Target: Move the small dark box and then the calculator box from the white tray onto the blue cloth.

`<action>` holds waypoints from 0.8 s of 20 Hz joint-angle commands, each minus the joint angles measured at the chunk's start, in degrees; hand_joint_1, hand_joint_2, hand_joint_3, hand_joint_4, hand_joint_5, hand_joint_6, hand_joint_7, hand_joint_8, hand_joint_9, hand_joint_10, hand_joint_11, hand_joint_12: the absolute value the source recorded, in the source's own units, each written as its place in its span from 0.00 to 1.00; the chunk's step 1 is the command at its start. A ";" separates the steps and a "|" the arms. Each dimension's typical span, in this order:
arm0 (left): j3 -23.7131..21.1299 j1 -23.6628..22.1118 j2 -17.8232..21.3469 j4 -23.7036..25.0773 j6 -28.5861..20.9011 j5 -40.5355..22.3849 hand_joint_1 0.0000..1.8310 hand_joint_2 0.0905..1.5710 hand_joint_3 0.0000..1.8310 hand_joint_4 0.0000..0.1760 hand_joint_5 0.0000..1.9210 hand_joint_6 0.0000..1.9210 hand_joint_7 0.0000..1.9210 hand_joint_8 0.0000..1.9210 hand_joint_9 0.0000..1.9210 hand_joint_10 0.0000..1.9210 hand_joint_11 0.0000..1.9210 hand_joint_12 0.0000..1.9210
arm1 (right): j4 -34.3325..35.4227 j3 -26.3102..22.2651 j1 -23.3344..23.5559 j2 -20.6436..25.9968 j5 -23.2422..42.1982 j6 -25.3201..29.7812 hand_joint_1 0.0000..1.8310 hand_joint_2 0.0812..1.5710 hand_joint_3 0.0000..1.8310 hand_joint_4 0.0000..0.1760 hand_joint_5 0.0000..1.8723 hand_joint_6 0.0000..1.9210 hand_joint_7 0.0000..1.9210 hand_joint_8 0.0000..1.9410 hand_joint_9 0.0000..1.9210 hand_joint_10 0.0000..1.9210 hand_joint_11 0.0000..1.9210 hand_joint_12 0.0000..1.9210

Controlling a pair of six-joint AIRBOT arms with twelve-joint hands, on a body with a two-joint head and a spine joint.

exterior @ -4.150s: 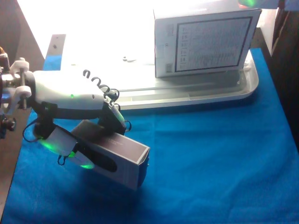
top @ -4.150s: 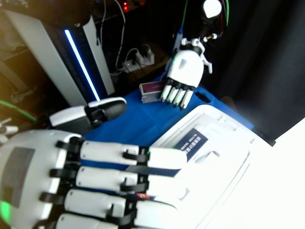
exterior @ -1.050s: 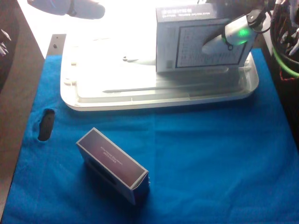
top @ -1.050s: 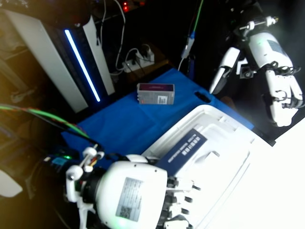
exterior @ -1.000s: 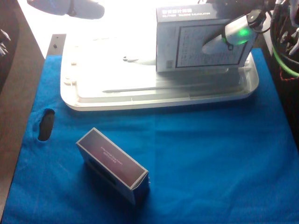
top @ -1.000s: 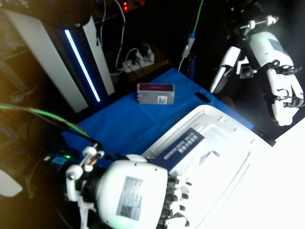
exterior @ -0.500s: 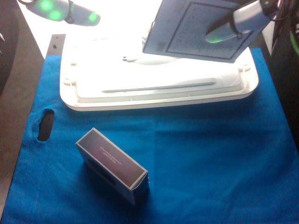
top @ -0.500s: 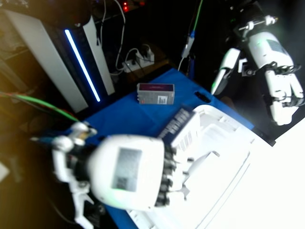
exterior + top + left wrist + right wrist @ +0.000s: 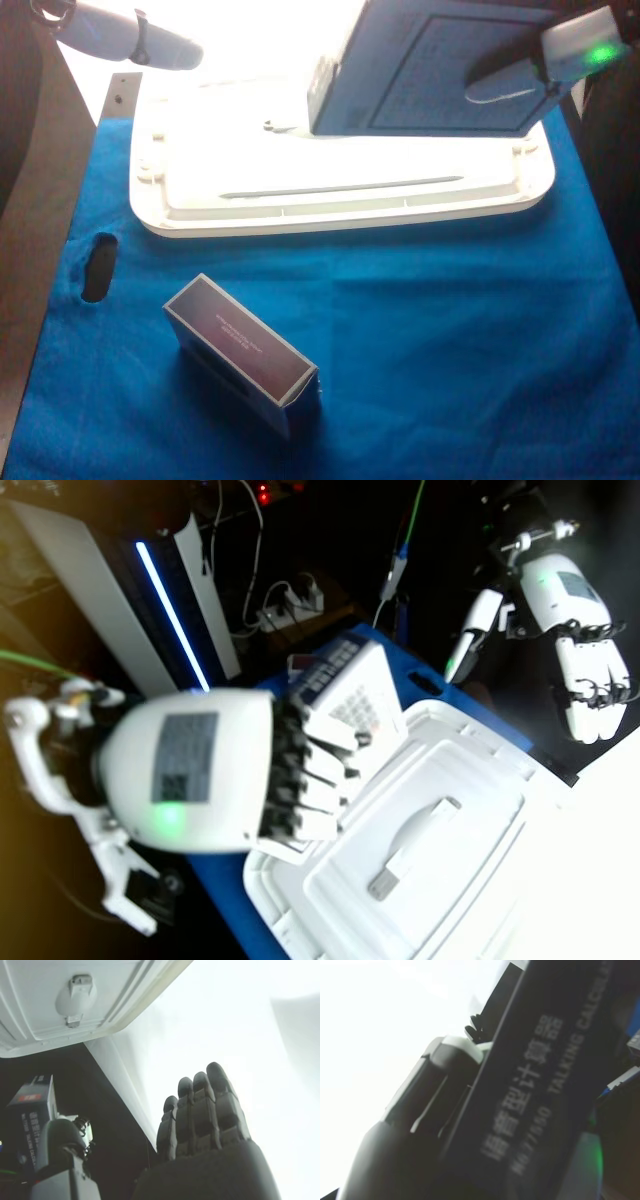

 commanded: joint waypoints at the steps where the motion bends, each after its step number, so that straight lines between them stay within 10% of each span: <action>1: -0.26 -0.38 0.05 -1.85 0.64 -4.04 0.29 0.61 0.00 0.68 0.01 0.00 0.07 0.00 0.04 0.00 0.00 0.18 | 2.15 -0.68 1.15 0.59 6.35 0.02 0.64 0.67 0.00 0.00 0.57 0.43 0.69 0.34 0.64 0.71 0.57 0.93; 3: -0.37 0.06 0.05 -1.85 0.79 -3.90 0.29 0.59 0.00 0.73 0.00 0.00 0.06 0.00 0.04 0.00 0.00 0.20 | 0.93 -2.46 1.15 2.05 6.62 -0.02 0.63 0.71 0.00 0.00 0.49 0.55 0.64 0.42 0.60 0.80 0.56 1.00; 9: -0.31 1.05 -0.51 -1.89 0.79 -3.63 0.25 0.56 0.00 0.36 0.00 0.00 0.06 0.00 0.05 0.00 0.00 0.26 | -1.53 -5.33 1.15 3.41 6.64 -0.06 0.63 0.71 0.00 0.00 0.50 0.54 0.61 0.55 0.62 0.82 0.58 1.00; 16: -0.22 1.52 -1.02 -1.88 0.84 -3.51 0.30 0.55 0.00 0.68 0.02 0.00 0.07 0.00 0.06 0.00 0.00 0.25 | -2.75 -7.32 -1.03 5.34 6.59 -0.05 0.64 0.68 0.00 0.00 0.55 0.46 0.66 0.32 0.60 0.69 0.52 0.95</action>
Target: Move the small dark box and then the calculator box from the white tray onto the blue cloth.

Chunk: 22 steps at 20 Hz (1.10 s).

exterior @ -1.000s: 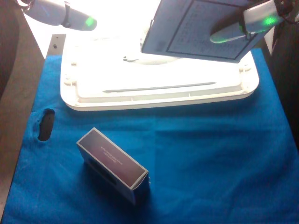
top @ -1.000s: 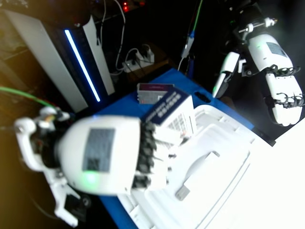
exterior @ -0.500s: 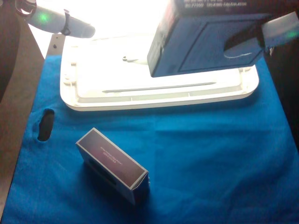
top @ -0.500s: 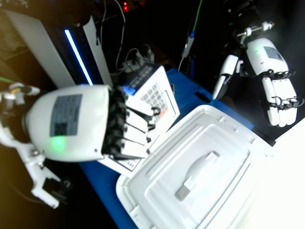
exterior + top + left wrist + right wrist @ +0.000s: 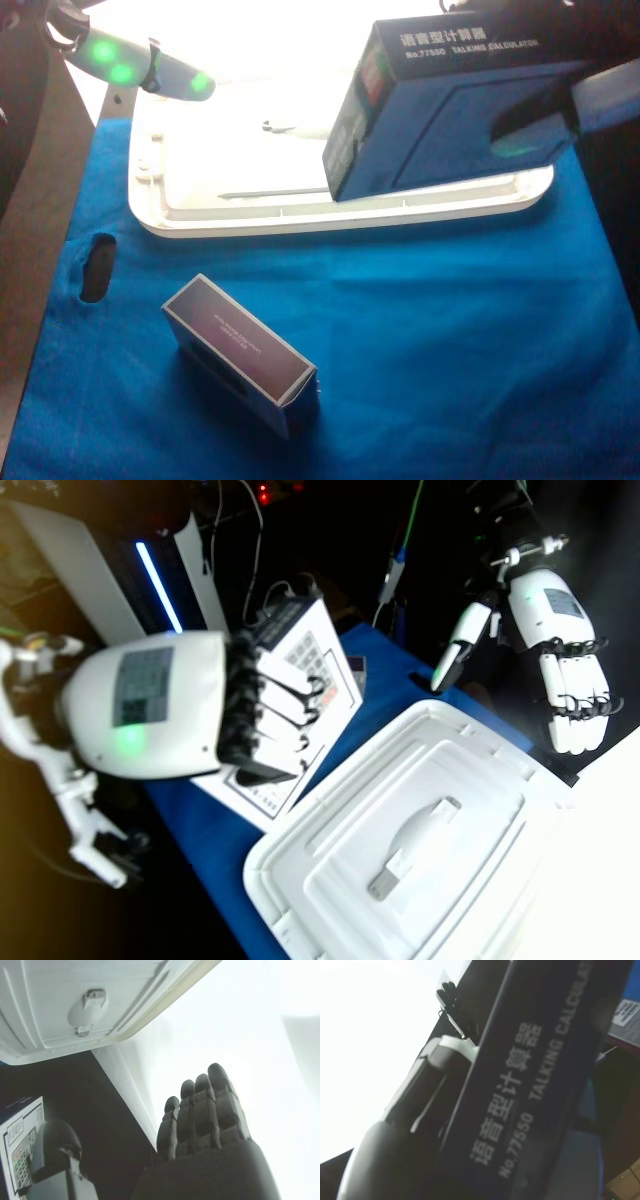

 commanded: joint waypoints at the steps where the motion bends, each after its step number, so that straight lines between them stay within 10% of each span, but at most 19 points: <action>1: 0.09 -0.41 -0.23 -1.77 0.38 -4.01 0.30 0.55 0.00 0.67 0.02 0.00 0.08 0.00 0.06 0.00 0.00 0.25 | 2.73 -0.36 -0.05 -0.15 5.12 -0.01 0.64 0.68 0.00 0.00 0.56 0.45 0.67 0.28 0.61 0.64 0.51 0.93; 5: 0.12 0.08 -0.42 -1.99 0.38 -4.01 0.30 0.55 0.00 0.69 0.04 0.00 0.09 0.00 0.08 0.00 0.00 0.26 | 2.70 -0.27 -2.73 -0.86 5.00 0.01 0.63 0.69 0.00 0.00 0.54 0.48 0.73 0.14 0.62 0.55 0.49 0.89; 9: 0.13 0.25 -0.56 -2.14 0.38 -4.10 0.30 0.55 0.00 0.65 0.03 0.00 0.09 0.00 0.07 0.00 0.00 0.23 | 2.67 -0.13 -4.38 -1.91 4.93 0.02 0.63 0.68 0.00 0.00 0.54 0.47 0.71 0.31 0.62 0.74 0.53 0.97; 14: 0.16 0.60 -0.88 -2.16 0.38 -4.28 0.29 0.56 0.00 0.56 0.04 0.00 0.10 0.00 0.09 0.00 0.00 0.25 | 2.10 -0.12 -6.35 -2.94 4.53 0.12 0.63 0.70 0.00 0.00 0.52 0.51 0.70 0.18 0.58 0.64 0.48 0.90; 16: 0.15 0.72 -0.93 -2.35 0.38 -4.41 0.28 0.56 0.00 0.56 0.04 0.00 0.10 0.00 0.09 0.00 0.00 0.24 | 1.95 -0.12 -7.02 -3.48 4.28 0.12 0.63 0.69 0.00 0.00 0.53 0.49 0.61 0.51 0.54 0.81 0.50 0.99; 21: -0.11 1.46 -0.88 -3.07 0.37 -5.20 0.28 0.55 0.00 0.51 0.05 0.00 0.10 0.00 0.09 0.00 0.00 0.26 | 1.82 -0.11 -8.77 -4.77 3.48 0.13 0.64 0.68 0.00 0.00 0.54 0.47 0.57 0.53 0.54 0.78 0.49 0.96; 22: -0.17 1.57 -0.84 -3.15 0.37 -5.25 0.28 0.55 0.00 0.41 0.05 0.00 0.11 0.00 0.10 0.00 0.00 0.27 | 1.70 -0.12 -8.89 -4.93 3.35 0.13 0.64 0.67 0.00 0.00 0.56 0.44 0.58 0.67 0.57 0.88 0.56 0.99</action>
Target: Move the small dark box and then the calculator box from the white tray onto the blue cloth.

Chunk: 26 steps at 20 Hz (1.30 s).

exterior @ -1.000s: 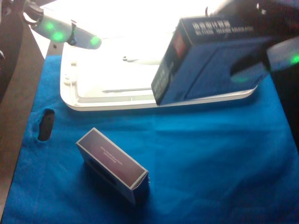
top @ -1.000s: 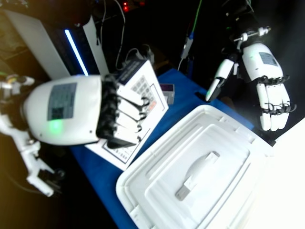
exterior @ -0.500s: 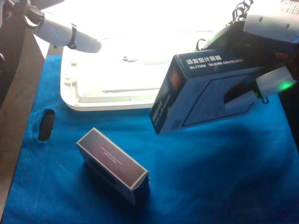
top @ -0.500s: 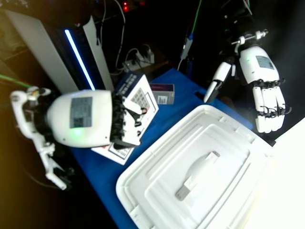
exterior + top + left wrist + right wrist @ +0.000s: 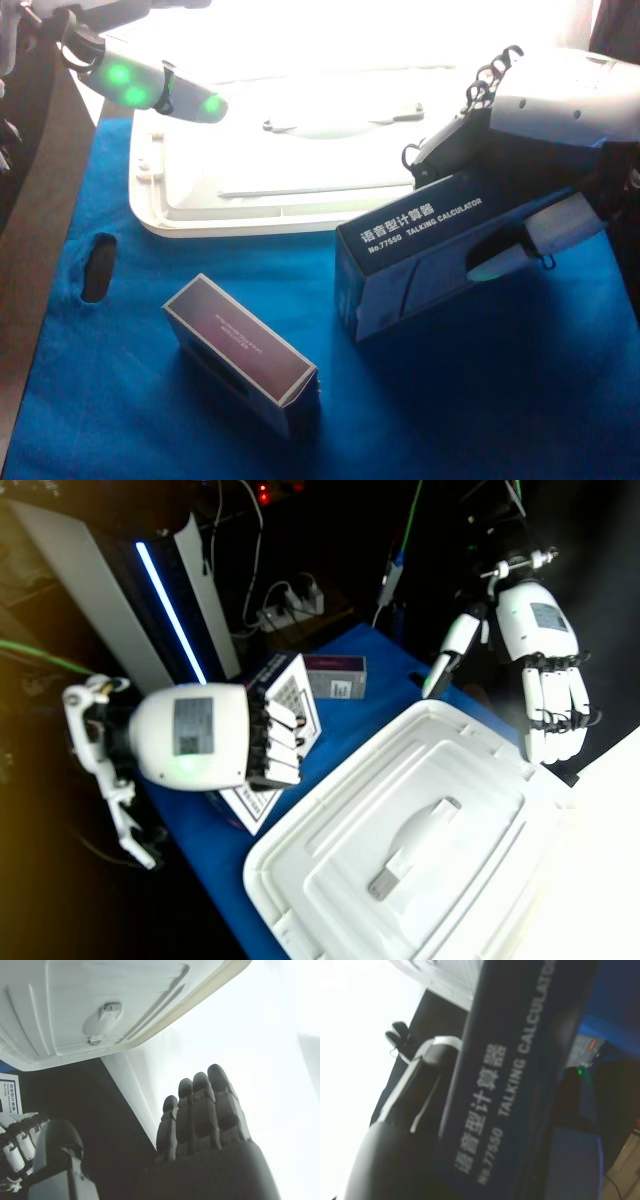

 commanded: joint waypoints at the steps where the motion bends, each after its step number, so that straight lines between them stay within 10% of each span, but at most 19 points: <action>1: -0.12 -0.44 0.15 -2.05 0.35 -4.51 0.28 0.55 0.00 0.33 0.05 0.00 0.10 0.00 0.09 0.00 0.00 0.26 | 2.62 0.06 0.57 0.10 5.36 0.11 0.64 0.66 0.00 0.00 0.57 0.42 0.56 0.65 0.56 0.85 0.52 1.00; 3: -0.14 -0.32 0.14 -2.08 0.34 -4.53 0.29 0.55 0.00 0.28 0.05 0.00 0.11 0.00 0.09 0.00 0.00 0.28 | 2.56 -0.02 0.57 0.13 5.36 0.12 0.60 0.59 0.00 0.00 0.54 0.06 0.57 0.31 0.52 0.57 0.41 0.86; 6: -0.19 -0.06 0.13 -2.25 0.34 -4.57 0.29 0.55 0.00 0.34 0.05 0.00 0.11 0.00 0.10 0.00 0.00 0.28 | 2.54 -0.32 0.57 0.37 5.39 0.12 0.55 0.52 0.00 0.00 0.44 0.00 0.54 0.12 0.43 0.56 0.32 0.90; 7: -0.19 0.03 0.13 -2.29 0.34 -4.57 0.28 0.56 0.00 0.35 0.05 0.00 0.10 0.00 0.10 0.00 0.00 0.27 | 2.54 -0.37 0.57 0.38 5.40 0.12 0.55 0.51 0.00 0.00 0.40 0.00 0.50 0.06 0.37 0.48 0.24 0.86; 8: -0.19 0.32 0.14 -2.49 0.34 -4.61 0.27 0.57 0.00 0.35 0.04 0.00 0.10 0.00 0.10 0.00 0.00 0.25 | 2.55 -0.53 0.58 0.38 5.45 0.12 0.52 0.48 0.00 0.00 0.31 0.00 0.42 0.00 0.36 0.18 0.15 0.72; 15: -0.19 0.72 0.11 -2.80 0.34 -4.69 0.27 0.57 0.00 0.38 0.03 0.00 0.09 0.00 0.10 0.00 0.00 0.23 | 2.96 -0.87 0.60 0.38 6.69 0.12 0.50 0.40 0.00 0.02 0.06 0.00 0.18 0.00 0.21 0.00 0.00 0.65; 19: -0.17 0.82 0.11 -3.19 0.34 -4.92 0.25 0.57 0.00 0.39 0.03 0.00 0.09 0.00 0.10 0.00 0.00 0.26 | 5.96 -0.26 0.74 0.47 8.82 0.10 0.42 0.38 0.00 0.64 0.00 0.00 0.06 0.00 0.06 0.01 0.00 0.33; 22: -0.17 0.94 0.13 -3.42 0.34 -5.18 0.26 0.58 0.00 0.49 0.02 0.00 0.08 0.00 0.09 0.00 0.00 0.24 | 11.28 1.59 0.73 0.89 14.30 0.09 0.44 0.39 0.00 0.33 0.00 0.00 0.00 0.00 0.00 0.00 0.00 0.22; 24: -0.15 1.53 0.35 -4.39 0.35 -5.84 0.26 0.56 0.00 0.53 0.01 0.00 0.08 0.00 0.08 0.00 0.00 0.20 | 14.46 2.36 0.73 1.08 16.80 0.08 0.50 0.40 0.00 0.94 0.00 0.00 0.00 0.00 0.00 0.00 0.00 0.09; 25: -0.04 1.85 0.40 -5.56 0.46 -6.41 0.27 0.55 0.00 0.61 0.00 0.00 0.08 0.00 0.08 0.00 0.00 0.16 | 16.30 2.65 0.74 1.05 17.99 -0.92 0.51 0.41 0.00 0.84 0.00 0.00 0.00 0.00 0.00 0.00 0.00 0.06; 26: -0.02 2.16 0.43 -6.98 1.25 -7.09 0.27 0.55 0.00 0.70 0.00 0.00 0.07 0.00 0.07 0.00 0.00 0.13 | 17.94 2.79 0.74 1.05 19.01 -2.07 0.45 0.37 0.00 0.47 0.00 0.00 0.00 0.00 0.00 0.00 0.00 0.20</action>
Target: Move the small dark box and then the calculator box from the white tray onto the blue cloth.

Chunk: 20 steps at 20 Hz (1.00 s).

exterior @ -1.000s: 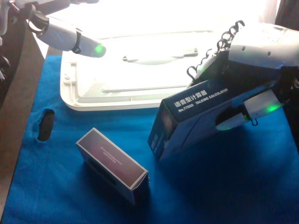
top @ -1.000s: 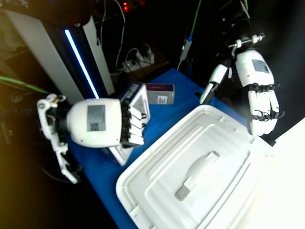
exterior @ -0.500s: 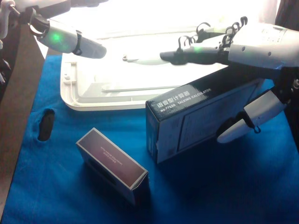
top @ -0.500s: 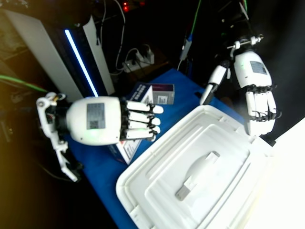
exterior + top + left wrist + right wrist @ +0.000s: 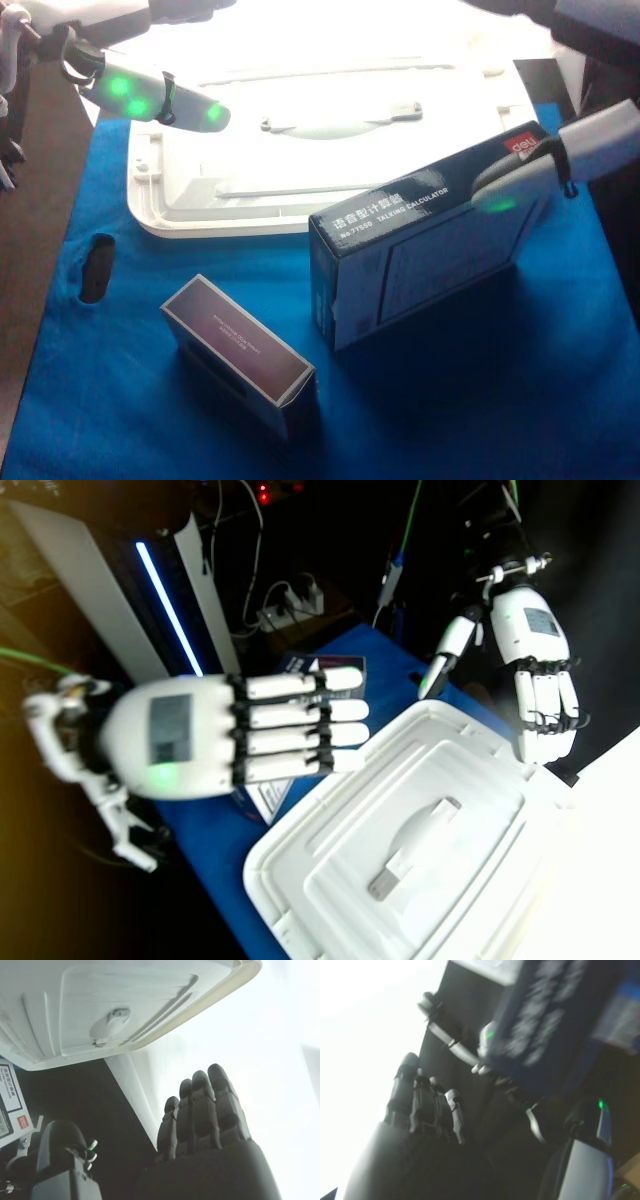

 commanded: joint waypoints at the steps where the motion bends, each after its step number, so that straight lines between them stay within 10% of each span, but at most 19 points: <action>1: -0.10 0.33 0.65 -5.48 2.33 -6.96 0.29 0.56 0.00 0.77 0.00 0.00 0.07 0.00 0.06 0.00 0.00 0.09 | 3.62 0.22 0.86 -0.10 8.09 -0.50 0.43 0.37 0.00 0.65 0.00 0.00 0.00 0.00 0.00 0.00 0.00 0.22; 2: -0.54 1.99 1.07 -9.10 3.79 -8.88 0.27 0.58 0.00 0.95 0.00 0.00 0.06 0.00 0.05 0.00 0.00 0.07 | 3.79 0.75 1.58 -0.03 8.17 -0.61 0.44 0.40 0.00 0.93 0.00 0.00 0.00 0.00 0.00 0.00 0.00 0.07; 3: -1.05 3.70 1.67 -12.79 5.04 -10.73 0.25 0.57 0.00 0.99 0.00 0.00 0.07 0.00 0.07 0.00 0.00 0.10 | 3.80 1.47 2.15 -0.04 8.16 -0.61 0.44 0.39 0.00 0.99 0.00 0.00 0.00 0.00 0.00 0.00 0.00 0.01; 7: -3.74 8.79 4.67 -24.86 10.06 -18.57 0.20 0.60 0.00 0.90 0.00 0.00 0.04 0.00 0.07 0.00 0.00 0.21 | 4.60 3.63 3.76 -0.02 8.12 -0.61 0.44 0.41 0.01 1.00 0.00 0.00 0.00 0.00 0.00 0.00 0.10 0.05; 9: -5.81 9.89 6.37 -27.53 12.13 -21.21 0.20 0.62 0.00 0.94 0.00 0.00 0.03 0.00 0.04 0.00 0.00 0.18 | 5.61 4.92 3.76 -0.02 7.96 -0.61 0.49 0.48 0.00 1.00 0.00 0.00 0.00 0.00 0.00 0.00 0.05 0.29; 10: -7.05 10.40 7.17 -28.82 13.17 -23.09 0.22 0.62 0.00 0.72 0.00 0.00 0.04 0.00 0.04 0.00 0.00 0.22 | 6.31 5.43 3.76 -0.02 7.97 -0.61 0.47 0.46 0.01 1.00 0.00 0.00 0.00 0.00 0.00 0.00 0.01 0.42; 14: -11.72 14.36 9.24 -34.78 16.61 -33.18 0.16 0.62 0.00 0.39 0.00 0.00 0.05 0.00 0.06 0.00 0.00 0.22 | 8.90 6.31 3.80 0.17 8.07 -0.87 0.45 0.42 0.00 1.00 0.00 0.00 0.00 0.00 0.00 0.00 0.00 0.34; 17: -13.66 15.97 10.86 -38.85 19.03 -37.74 0.15 0.59 0.00 0.65 0.00 0.00 0.03 0.00 0.03 0.00 0.00 0.14 | 13.33 4.57 3.68 3.31 11.58 -3.96 0.40 0.39 0.00 1.00 0.00 0.00 0.00 0.00 0.00 0.00 0.00 0.19; 20: -16.28 21.10 13.46 -44.91 19.48 -46.68 0.14 0.60 0.00 0.64 0.00 0.00 0.04 0.00 0.04 0.00 0.00 0.13 | 15.26 2.09 3.69 5.75 14.92 -7.11 0.43 0.42 0.00 1.00 0.00 0.00 0.00 0.00 0.00 0.00 0.00 0.07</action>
